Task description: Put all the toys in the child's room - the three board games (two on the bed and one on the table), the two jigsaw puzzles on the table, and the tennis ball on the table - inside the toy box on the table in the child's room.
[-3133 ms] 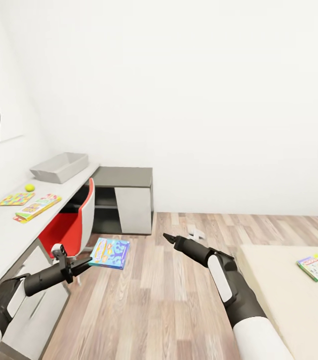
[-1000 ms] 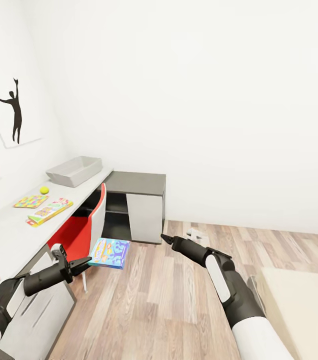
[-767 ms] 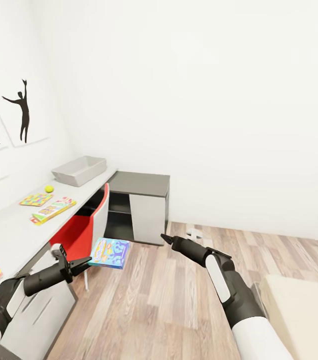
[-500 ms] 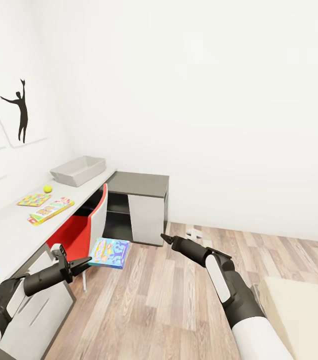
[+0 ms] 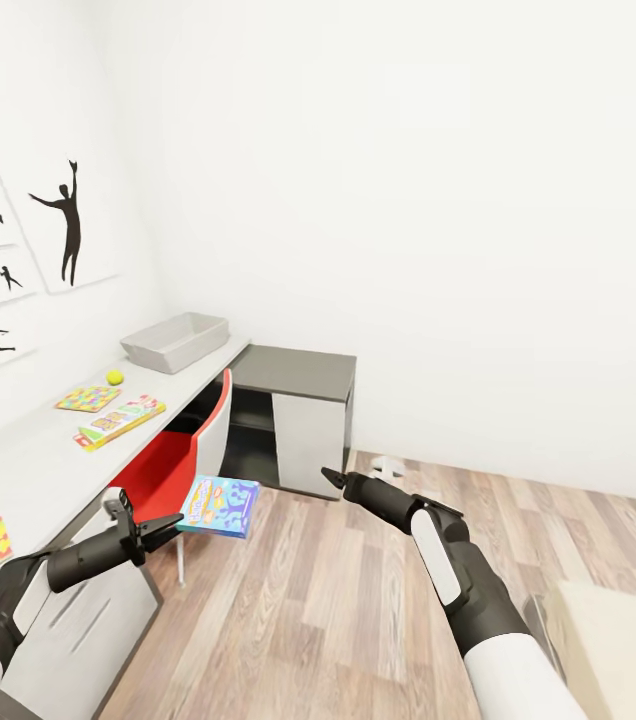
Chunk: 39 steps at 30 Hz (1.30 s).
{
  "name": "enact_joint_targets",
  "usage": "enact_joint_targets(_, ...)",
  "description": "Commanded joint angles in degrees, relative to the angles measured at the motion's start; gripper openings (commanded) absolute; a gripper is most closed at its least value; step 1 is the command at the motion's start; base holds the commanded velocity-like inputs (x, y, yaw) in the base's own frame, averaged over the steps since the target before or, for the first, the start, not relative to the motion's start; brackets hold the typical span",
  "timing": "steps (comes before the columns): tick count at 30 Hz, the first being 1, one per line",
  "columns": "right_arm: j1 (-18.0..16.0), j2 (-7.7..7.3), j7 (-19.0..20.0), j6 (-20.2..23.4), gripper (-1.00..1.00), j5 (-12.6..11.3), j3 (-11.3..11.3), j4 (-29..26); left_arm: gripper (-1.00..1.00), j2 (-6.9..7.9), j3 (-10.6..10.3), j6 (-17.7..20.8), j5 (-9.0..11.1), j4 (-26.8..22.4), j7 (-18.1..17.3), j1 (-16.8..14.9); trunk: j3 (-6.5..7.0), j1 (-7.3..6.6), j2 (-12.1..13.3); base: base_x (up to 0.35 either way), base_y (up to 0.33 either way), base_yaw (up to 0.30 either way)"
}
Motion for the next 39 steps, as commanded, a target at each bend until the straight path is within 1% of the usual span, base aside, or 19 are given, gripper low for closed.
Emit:
enact_joint_targets(1, 0.0, 0.02, 0.0, 0.3, 1.00, -0.2, -0.1, -0.1, -1.00, 0.01, 0.0, 0.6, 0.1, 0.0, -0.2, -0.1, -0.12, 0.04, -0.1, 0.073, 0.000, 0.065)
enact_joint_targets(12, 0.0, 0.02, 0.0, 0.2, 1.00, -0.3, -0.1, -0.1, -1.00, 0.00, 0.1, 0.6, 0.1, 0.0, -0.2, -0.1, -0.12, 0.04, -0.1, 0.007, 0.000, 0.003)
enact_joint_targets(17, 0.0, 0.02, 0.0, 0.2, 1.00, -0.2, -0.1, -0.1, -1.00, 0.00, 0.0, 0.6, 0.1, 0.0, -0.1, -0.1, -0.11, 0.04, -0.1, 0.189, -0.069, 0.037)
enact_joint_targets(27, 0.0, 0.02, 0.0, 0.2, 1.00, -0.2, -0.1, -0.1, -1.00, -0.04, 0.0, 0.6, 0.1, 0.0, -0.1, -0.1, 0.24, 0.04, -0.1, 0.056, -0.052, 0.231)
enact_joint_targets(34, 0.0, 0.02, 0.0, 0.2, 1.00, -0.2, -0.1, 0.0, -1.00, -0.02, 0.1, 0.6, 0.1, 0.0, -0.1, -0.1, 0.58, 0.04, -0.1, 0.045, -0.148, 0.252)
enact_joint_targets(39, 0.0, -0.02, 0.1, 0.3, 1.00, -0.5, -0.1, -0.1, -1.00, 0.00, 0.1, 0.5, 0.1, 0.0, -0.2, -0.1, 0.63, 0.04, -0.1, 0.026, -0.026, 0.058)
